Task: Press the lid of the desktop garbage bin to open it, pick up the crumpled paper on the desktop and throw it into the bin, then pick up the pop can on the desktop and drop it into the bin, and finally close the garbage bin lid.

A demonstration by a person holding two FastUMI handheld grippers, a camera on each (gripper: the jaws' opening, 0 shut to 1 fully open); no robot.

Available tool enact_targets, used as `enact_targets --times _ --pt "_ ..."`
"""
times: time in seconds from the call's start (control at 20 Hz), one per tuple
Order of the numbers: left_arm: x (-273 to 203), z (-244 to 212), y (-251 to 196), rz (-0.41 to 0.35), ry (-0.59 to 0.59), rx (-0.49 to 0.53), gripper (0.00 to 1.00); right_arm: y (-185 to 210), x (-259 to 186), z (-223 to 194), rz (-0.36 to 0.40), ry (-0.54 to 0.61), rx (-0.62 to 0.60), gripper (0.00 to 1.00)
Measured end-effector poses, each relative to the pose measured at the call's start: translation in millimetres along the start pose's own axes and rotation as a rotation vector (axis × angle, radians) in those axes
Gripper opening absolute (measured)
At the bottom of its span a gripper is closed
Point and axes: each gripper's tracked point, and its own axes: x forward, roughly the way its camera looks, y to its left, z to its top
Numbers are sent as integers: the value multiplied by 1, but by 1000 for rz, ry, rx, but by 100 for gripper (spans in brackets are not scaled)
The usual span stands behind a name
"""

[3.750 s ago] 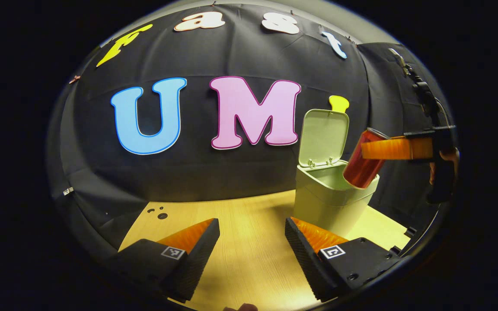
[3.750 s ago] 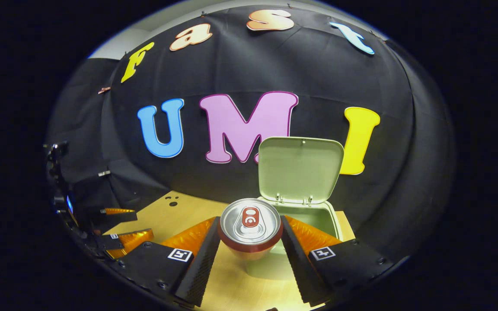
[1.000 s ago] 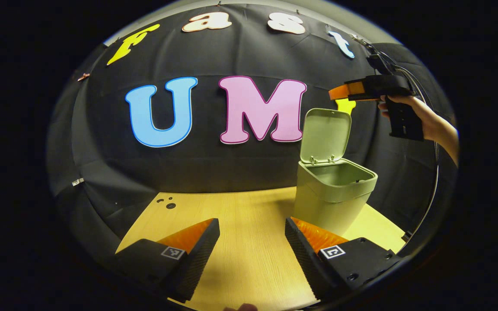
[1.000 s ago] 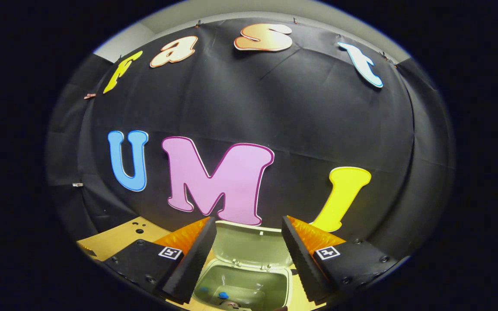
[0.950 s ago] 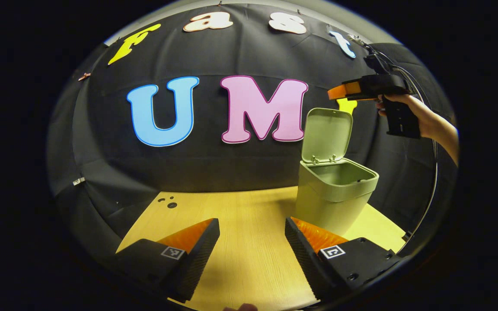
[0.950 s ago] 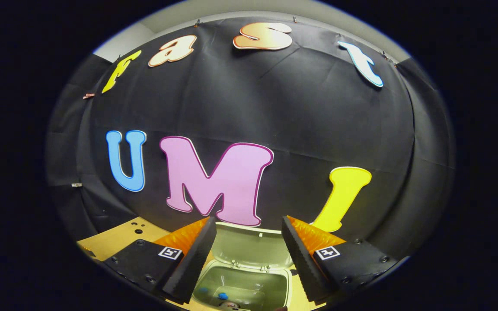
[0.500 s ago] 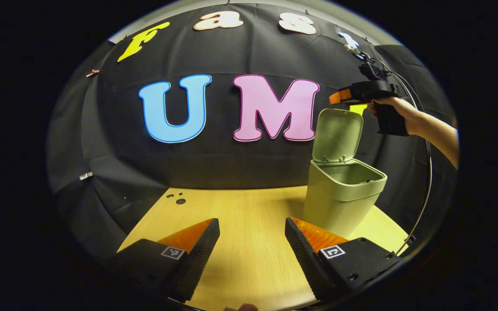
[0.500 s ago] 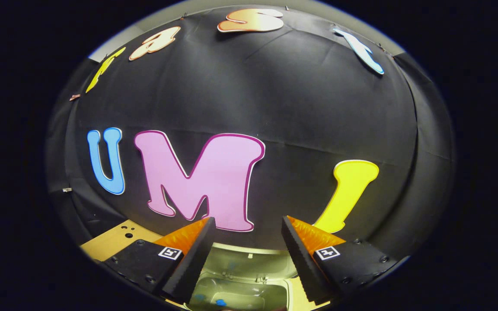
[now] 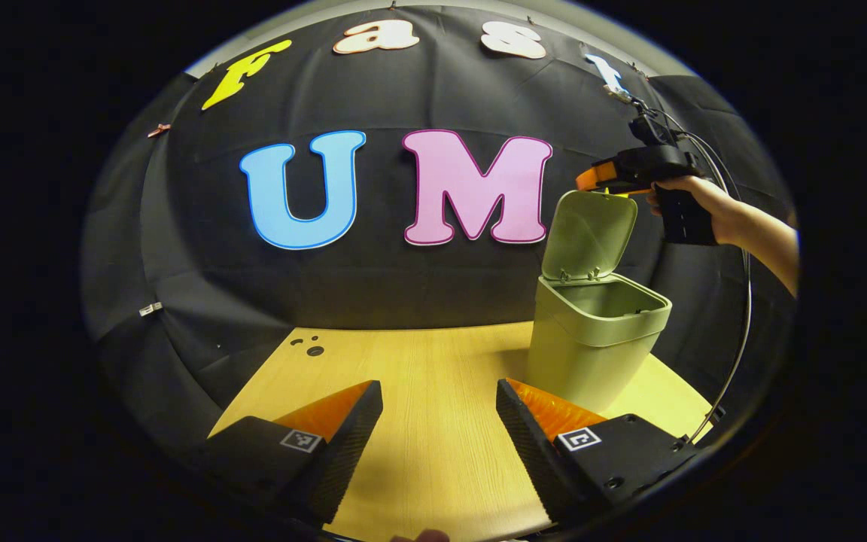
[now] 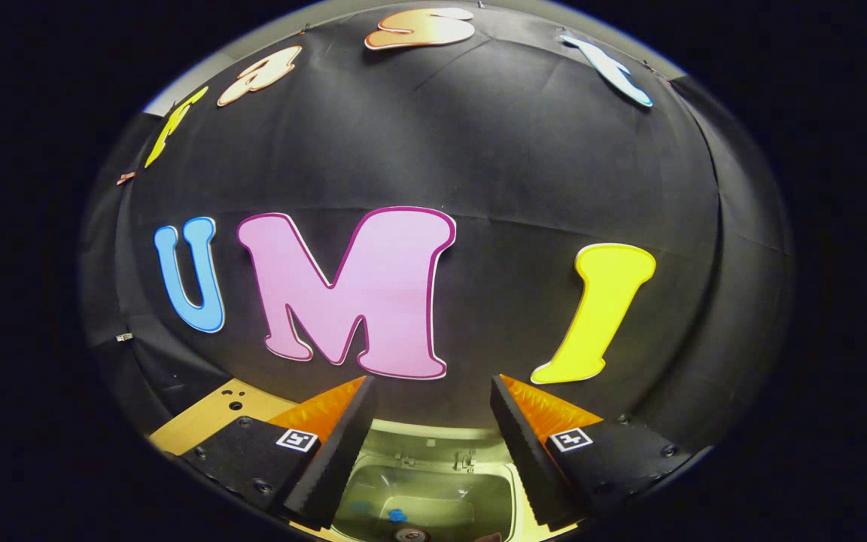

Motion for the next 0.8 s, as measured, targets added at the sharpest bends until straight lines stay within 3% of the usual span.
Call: enact_targets --times 0.45,0.8 --pt "8 -1 -14 -60 1 22 98 13 -50 -46 5 -7 -19 92" --pt "14 4 -17 -92 -6 43 98 26 -69 -100 5 74 -28 92"
